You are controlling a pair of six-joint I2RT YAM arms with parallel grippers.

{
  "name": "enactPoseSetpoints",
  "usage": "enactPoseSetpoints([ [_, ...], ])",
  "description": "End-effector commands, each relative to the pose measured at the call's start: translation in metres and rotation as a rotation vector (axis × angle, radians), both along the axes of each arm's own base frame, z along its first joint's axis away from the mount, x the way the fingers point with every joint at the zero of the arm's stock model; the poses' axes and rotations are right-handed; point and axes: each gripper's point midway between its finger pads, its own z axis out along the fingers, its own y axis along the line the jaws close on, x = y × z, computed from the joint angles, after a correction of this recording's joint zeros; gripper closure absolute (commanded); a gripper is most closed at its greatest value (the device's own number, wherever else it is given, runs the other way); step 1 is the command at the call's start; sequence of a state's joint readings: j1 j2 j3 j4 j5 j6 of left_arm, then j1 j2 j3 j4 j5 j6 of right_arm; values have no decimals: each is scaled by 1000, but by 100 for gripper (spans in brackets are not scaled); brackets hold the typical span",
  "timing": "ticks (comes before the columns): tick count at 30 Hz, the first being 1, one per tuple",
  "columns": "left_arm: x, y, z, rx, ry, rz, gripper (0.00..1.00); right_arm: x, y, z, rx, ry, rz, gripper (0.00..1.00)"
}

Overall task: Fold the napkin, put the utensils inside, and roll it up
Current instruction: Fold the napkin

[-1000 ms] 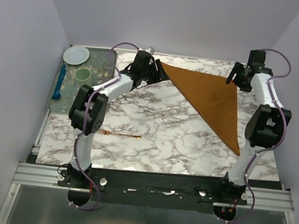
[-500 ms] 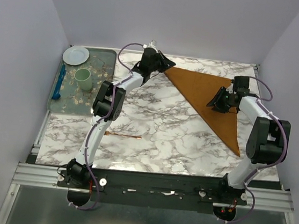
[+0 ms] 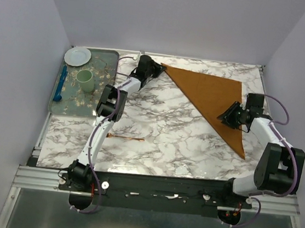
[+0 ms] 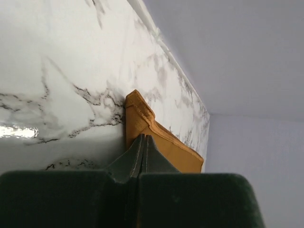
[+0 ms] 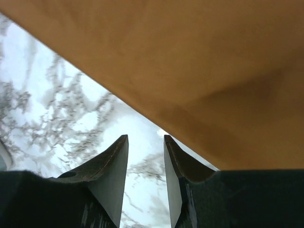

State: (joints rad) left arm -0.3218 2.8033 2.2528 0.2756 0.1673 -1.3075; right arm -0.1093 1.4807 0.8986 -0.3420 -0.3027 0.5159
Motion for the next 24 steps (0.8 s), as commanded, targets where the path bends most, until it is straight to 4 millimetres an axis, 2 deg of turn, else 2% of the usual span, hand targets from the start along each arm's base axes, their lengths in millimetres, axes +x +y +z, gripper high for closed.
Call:
enactPoseSetpoints([
  [1, 12, 12, 2, -41, 11, 71, 100, -41, -35, -18, -83, 124, -172, 58],
  [6, 16, 8, 28, -20, -69, 40, 100, -94, -78, -31, -266, 241, -319, 58],
  [8, 17, 6, 39, -41, -108, 34, 100, -101, -89, -28, -282, 240, -353, 58],
  [13, 18, 8, 21, -107, -72, 69, 100, -108, -100, -28, -308, 253, -383, 59],
  [14, 18, 9, 11, -116, -56, 74, 100, -109, -103, -30, -307, 261, -395, 59],
  [19, 20, 13, -5, -160, -12, 104, 100, -114, -105, -45, -284, 330, -417, 60],
  [20, 20, 14, -4, -156, -6, 110, 100, -118, -107, -49, -273, 352, -450, 61],
  [21, 19, 17, -12, -147, 18, 126, 100, -121, -106, -53, -264, 368, -462, 61],
  [24, 20, 23, -13, -140, 27, 150, 100, -136, -106, -69, -218, 433, -533, 62],
])
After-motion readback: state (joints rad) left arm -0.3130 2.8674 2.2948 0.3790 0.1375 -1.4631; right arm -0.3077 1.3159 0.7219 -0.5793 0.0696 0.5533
